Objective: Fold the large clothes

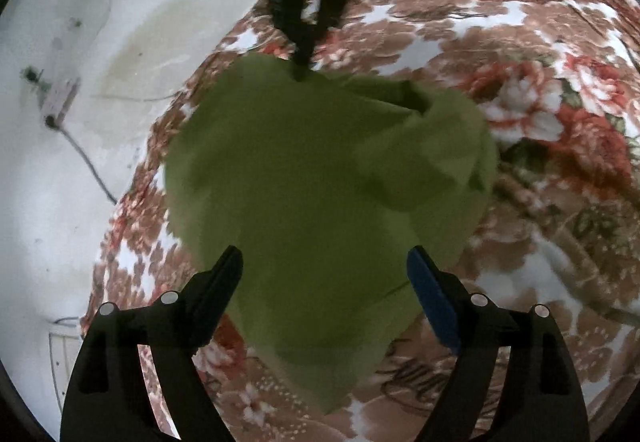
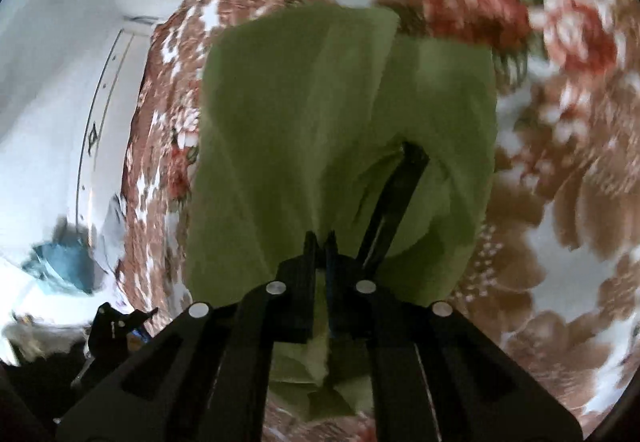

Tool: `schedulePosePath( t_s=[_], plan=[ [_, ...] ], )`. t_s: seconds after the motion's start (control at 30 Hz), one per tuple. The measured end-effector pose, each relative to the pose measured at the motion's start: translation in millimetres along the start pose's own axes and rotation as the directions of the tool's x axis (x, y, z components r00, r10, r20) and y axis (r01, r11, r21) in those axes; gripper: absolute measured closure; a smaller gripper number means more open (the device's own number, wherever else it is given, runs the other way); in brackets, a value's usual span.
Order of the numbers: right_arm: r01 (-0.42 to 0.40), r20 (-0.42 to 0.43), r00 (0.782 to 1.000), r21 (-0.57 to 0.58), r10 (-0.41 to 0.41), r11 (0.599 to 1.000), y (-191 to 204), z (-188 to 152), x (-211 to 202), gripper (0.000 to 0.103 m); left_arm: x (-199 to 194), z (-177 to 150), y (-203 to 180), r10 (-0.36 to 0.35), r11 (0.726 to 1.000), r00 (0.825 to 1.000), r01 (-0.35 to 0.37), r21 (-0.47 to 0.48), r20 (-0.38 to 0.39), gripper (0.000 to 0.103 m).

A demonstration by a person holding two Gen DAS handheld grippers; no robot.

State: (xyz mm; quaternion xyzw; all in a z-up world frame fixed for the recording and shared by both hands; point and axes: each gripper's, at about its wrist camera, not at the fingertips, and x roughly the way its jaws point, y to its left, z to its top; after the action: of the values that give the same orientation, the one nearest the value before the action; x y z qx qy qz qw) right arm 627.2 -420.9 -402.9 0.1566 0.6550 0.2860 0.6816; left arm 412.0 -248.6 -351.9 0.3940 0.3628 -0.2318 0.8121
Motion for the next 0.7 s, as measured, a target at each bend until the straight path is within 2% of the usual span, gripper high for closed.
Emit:
schedulePosePath(
  t_s=[0.1,0.13,0.17,0.2,0.23,0.4,0.6,0.7],
  plan=[
    [-0.080,-0.036,0.996,0.024,0.081,0.997,0,-3,19,0.094,6,-7,17,0.014,0.999,1.000,-0.014,-0.037,-0.014,0.020],
    [-0.110,-0.044,0.993,0.026,0.111,0.994,2,-5,22,0.083,9,-10,24,0.011,0.998,1.000,-0.012,-0.057,-0.023,0.020],
    [-0.119,-0.046,0.992,0.027,0.120,0.993,2,-5,23,0.057,10,-13,30,0.008,0.997,1.000,-0.010,-0.074,-0.027,0.020],
    [-0.070,-0.041,0.997,0.024,0.071,0.997,1,-5,24,0.050,11,-17,36,0.005,0.996,0.999,-0.008,-0.094,-0.033,0.020],
    [-0.012,-0.040,0.999,0.017,0.013,1.000,-1,-5,25,0.047,13,-21,42,0.005,0.994,0.999,-0.009,-0.108,-0.041,0.020],
    [0.114,-0.031,0.993,0.009,-0.114,0.993,-15,-5,23,0.047,21,-41,67,0.005,0.983,0.996,-0.021,-0.185,-0.086,0.020],
    [0.146,-0.014,0.989,0.033,-0.146,0.989,-23,4,36,0.047,29,-60,80,-0.027,0.959,0.994,-0.005,-0.283,-0.107,0.020],
    [0.135,-0.014,0.991,0.038,-0.134,0.990,-17,11,46,0.047,38,-65,80,-0.034,0.954,0.992,-0.004,-0.299,-0.122,0.020]
  ],
)
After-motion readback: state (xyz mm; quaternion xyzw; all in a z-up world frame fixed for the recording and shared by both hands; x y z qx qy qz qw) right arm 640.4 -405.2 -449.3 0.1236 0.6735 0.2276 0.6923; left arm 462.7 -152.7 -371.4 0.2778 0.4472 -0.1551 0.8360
